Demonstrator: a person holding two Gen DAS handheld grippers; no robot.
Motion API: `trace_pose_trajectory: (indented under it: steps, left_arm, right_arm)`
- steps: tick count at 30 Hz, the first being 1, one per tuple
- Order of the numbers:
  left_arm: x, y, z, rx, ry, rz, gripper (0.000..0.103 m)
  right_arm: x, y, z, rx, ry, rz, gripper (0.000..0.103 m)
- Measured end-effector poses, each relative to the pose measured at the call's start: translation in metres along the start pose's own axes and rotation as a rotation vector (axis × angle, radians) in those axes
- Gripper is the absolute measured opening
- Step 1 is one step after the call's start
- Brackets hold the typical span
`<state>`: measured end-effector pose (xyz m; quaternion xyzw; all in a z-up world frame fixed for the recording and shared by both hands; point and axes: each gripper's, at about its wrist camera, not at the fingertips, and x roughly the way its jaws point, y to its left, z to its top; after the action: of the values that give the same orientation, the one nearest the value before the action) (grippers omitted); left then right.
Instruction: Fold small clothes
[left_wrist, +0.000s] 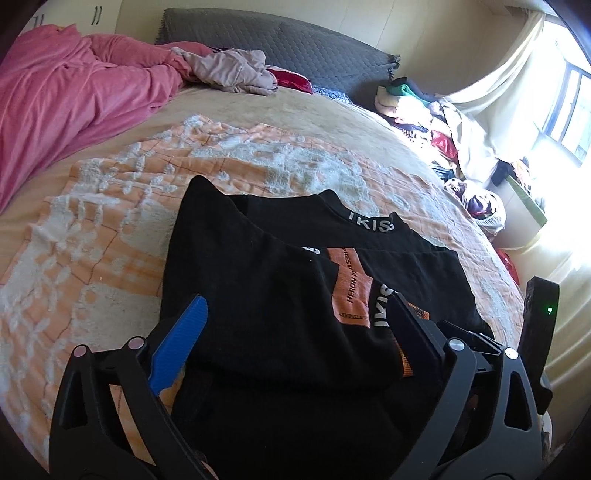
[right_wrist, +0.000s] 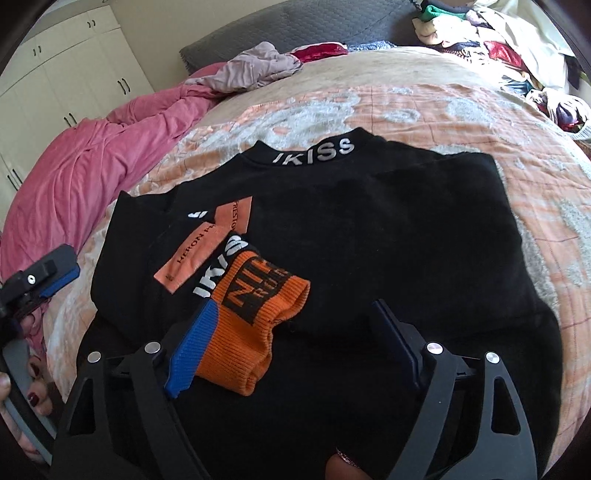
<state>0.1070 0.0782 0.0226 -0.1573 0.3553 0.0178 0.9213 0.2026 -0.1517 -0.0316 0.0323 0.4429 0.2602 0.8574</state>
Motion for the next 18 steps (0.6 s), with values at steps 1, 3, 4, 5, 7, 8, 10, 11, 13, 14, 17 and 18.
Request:
trace_pose_trajectory:
  steps: [1,3,4,5,7,8,10,11,13,14,17,18]
  left_arm:
    - [-0.002,0.002,0.001,-0.003,-0.003,0.001,0.092]
    - [-0.004,0.006,0.001,-0.011,-0.006,0.002,0.092]
    - [-0.004,0.008,0.002,-0.018,-0.007,0.003,0.092]
    - [-0.005,0.01,0.002,-0.025,-0.007,0.003,0.092]
    - [-0.006,0.014,0.003,-0.035,-0.006,0.004,0.092]
    - [-0.006,0.015,0.004,-0.04,-0.005,0.004,0.092]
    - [-0.009,0.019,0.006,-0.045,-0.008,0.009,0.093]
    - [-0.01,0.02,0.007,-0.044,-0.01,0.016,0.093]
    - [-0.011,0.023,0.01,-0.044,-0.013,0.023,0.093]
    - [-0.012,0.025,0.011,-0.048,-0.017,0.026,0.093]
    - [-0.013,0.031,0.011,-0.064,-0.02,0.029,0.093]
    - [-0.013,0.032,0.011,-0.071,-0.018,0.027,0.093]
  right_arm:
    - [0.002,0.002,0.0,-0.01,-0.004,-0.004,0.072]
    - [0.006,0.006,-0.001,-0.014,-0.003,0.032,0.056]
    - [0.007,0.006,-0.002,-0.012,-0.004,0.049,0.048]
    - [0.008,0.007,-0.001,-0.016,-0.012,0.058,0.042]
    - [0.007,0.01,0.0,-0.021,-0.024,0.111,0.013]
    - [0.005,0.011,0.002,-0.021,-0.03,0.131,0.013]
    - [-0.003,0.018,0.009,-0.061,-0.059,0.127,0.013]
    - [-0.008,0.021,0.014,-0.084,-0.071,0.131,0.013]
    - [-0.021,0.027,0.028,-0.135,-0.103,0.135,0.013]
    - [-0.027,0.029,0.034,-0.16,-0.116,0.134,0.013]
    - [-0.047,0.035,0.054,-0.238,-0.159,0.112,0.012]
    - [-0.053,0.035,0.058,-0.259,-0.171,0.102,0.012]
